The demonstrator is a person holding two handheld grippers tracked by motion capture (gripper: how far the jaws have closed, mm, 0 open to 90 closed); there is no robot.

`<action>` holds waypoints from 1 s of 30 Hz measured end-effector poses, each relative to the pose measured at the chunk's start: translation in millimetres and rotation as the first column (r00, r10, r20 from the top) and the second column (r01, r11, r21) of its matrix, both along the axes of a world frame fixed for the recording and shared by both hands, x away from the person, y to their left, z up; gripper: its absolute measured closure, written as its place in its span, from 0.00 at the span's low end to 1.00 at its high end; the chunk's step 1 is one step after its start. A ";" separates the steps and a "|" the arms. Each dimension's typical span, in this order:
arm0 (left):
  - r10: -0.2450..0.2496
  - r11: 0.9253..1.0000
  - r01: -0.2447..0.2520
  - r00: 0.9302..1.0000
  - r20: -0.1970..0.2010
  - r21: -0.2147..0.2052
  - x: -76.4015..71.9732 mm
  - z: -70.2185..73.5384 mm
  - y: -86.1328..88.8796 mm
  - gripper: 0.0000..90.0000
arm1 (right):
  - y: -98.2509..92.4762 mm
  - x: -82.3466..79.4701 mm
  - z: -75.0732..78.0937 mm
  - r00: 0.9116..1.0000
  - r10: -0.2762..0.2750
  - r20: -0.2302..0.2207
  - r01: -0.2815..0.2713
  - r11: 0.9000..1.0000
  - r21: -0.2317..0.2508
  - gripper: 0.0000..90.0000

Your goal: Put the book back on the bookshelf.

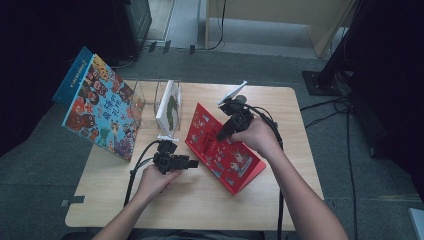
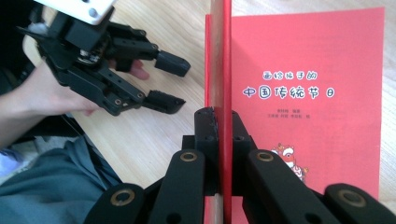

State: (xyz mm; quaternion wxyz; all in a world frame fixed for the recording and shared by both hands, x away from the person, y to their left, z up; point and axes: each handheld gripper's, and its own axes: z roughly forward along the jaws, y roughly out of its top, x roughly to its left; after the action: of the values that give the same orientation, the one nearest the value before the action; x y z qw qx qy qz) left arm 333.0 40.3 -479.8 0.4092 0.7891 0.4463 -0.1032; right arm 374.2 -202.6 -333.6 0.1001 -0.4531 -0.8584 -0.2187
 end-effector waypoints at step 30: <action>-0.121 0.938 0.132 0.991 0.053 -0.320 29.5 47.5 10.3 0.17 | -33.1 -23.4 7.5 0.987 0.119 0.104 -0.148 0.931 0.334 0.98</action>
State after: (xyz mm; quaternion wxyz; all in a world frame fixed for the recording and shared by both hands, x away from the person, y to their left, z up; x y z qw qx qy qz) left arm 362.5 50.5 -432.3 0.5325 0.7401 0.3649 -0.1882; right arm 350.8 -235.7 -326.0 0.1563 -0.3601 -0.8398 -0.3751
